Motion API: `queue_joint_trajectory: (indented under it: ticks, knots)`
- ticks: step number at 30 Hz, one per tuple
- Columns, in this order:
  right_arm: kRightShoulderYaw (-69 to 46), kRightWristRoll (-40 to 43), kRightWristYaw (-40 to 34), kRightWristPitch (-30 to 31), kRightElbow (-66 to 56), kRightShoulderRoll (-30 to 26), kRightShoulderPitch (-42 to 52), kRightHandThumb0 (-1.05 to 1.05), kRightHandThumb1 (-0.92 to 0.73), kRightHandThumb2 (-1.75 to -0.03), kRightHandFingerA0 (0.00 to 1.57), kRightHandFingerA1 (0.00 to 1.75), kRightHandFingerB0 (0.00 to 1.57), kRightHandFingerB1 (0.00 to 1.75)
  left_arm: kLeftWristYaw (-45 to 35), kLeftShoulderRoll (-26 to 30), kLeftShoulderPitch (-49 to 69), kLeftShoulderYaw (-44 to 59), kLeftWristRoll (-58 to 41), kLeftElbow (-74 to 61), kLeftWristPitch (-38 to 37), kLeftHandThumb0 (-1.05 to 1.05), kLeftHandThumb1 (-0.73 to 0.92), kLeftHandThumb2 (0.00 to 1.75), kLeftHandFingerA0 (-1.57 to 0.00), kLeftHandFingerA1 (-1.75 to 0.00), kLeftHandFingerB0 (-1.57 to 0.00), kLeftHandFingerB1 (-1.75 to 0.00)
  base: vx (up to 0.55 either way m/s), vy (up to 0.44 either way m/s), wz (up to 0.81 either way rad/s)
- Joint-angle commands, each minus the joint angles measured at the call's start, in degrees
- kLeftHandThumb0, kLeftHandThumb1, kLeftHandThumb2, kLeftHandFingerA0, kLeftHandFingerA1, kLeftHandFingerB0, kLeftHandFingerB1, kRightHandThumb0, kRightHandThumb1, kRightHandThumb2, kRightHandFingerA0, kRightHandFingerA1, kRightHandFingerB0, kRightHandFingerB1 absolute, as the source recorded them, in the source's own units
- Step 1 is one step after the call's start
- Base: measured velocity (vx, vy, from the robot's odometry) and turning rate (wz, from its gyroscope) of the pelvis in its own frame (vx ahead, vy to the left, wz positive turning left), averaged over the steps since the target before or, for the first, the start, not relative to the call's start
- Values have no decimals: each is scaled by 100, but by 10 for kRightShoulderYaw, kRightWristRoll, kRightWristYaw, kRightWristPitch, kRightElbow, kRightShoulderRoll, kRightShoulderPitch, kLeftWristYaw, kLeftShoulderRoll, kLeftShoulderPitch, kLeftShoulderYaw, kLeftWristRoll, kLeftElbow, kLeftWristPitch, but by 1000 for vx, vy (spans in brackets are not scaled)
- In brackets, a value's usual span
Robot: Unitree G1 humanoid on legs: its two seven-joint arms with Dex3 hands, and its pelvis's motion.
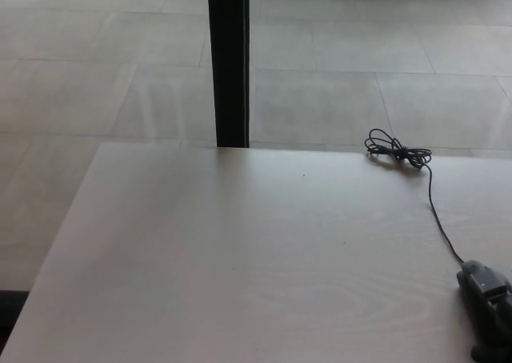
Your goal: The robot uses its right fingers to click on the left button of the black mouse placed on the table.
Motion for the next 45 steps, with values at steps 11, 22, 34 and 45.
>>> queue_joint_trajectory:
  ticks: [11, 22, 34, 45]
  knots:
    - [48, -17, 80, -11, 20, 4, 48, -99, -92, -82, 13, 51, 27, 35, 4, 17, -2, 1, -7, 0, -9, -89, 83, 130, -48, -66, -33, -48, 0, 0, 0]
    - [-119, 199, 171, -36, -83, 19, 3, -90, -92, -73, 20, 49, 34, 33, -2, 14, 0, 5, -13, -1, -7, -102, 92, 87, -50, -62, -39, -40, 0, 0, 0]
    - [-269, 295, 274, 14, -168, -2, -109, -98, -86, -86, 35, 48, 31, 35, -7, 14, 8, 4, -10, 0, -19, -103, 92, 87, -48, -61, -40, -39, 0, 0, 0]
    - [-348, 295, 296, 35, -186, -26, -121, -91, -92, -81, 45, 56, 36, 33, -15, 9, 16, 7, -14, -2, -25, -101, 92, 87, -49, -65, -36, -42, 0, 0, 0]
